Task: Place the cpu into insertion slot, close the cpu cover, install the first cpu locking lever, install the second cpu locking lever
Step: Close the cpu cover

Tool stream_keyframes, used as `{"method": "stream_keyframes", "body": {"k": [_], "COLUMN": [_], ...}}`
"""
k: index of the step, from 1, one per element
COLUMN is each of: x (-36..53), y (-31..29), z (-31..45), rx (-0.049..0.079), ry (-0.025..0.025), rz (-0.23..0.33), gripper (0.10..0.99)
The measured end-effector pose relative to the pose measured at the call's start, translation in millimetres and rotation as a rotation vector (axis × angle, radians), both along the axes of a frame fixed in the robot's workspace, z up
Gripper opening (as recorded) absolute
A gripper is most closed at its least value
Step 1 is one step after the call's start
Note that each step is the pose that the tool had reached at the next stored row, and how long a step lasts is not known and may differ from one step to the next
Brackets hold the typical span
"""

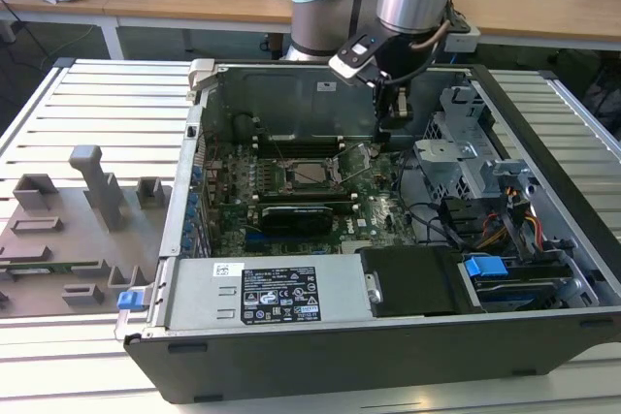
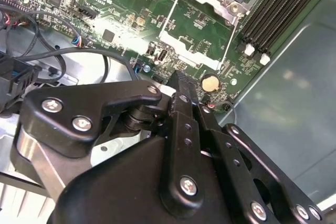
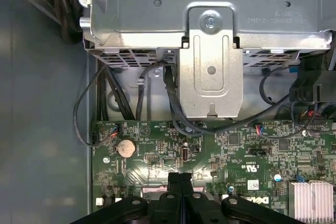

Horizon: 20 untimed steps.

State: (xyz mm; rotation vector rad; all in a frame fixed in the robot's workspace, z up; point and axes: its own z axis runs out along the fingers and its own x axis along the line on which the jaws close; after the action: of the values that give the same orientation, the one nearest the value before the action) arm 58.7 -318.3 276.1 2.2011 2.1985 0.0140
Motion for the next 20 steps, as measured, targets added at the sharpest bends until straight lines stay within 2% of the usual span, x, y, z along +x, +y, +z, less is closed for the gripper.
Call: {"method": "stream_keyframes", "body": {"k": [5, 12, 20], "x": [2.3, 4.7, 4.8], "y": [0.0, 0.0, 0.0], "z": [-3.5, -17.3, -28.8], "rx": [0.000, 0.000, 0.000], "ry": [0.0003, 0.0020, 0.0022], "rz": [0.000, 0.000, 0.000], "gripper": [0.106, 0.106, 0.106]}}
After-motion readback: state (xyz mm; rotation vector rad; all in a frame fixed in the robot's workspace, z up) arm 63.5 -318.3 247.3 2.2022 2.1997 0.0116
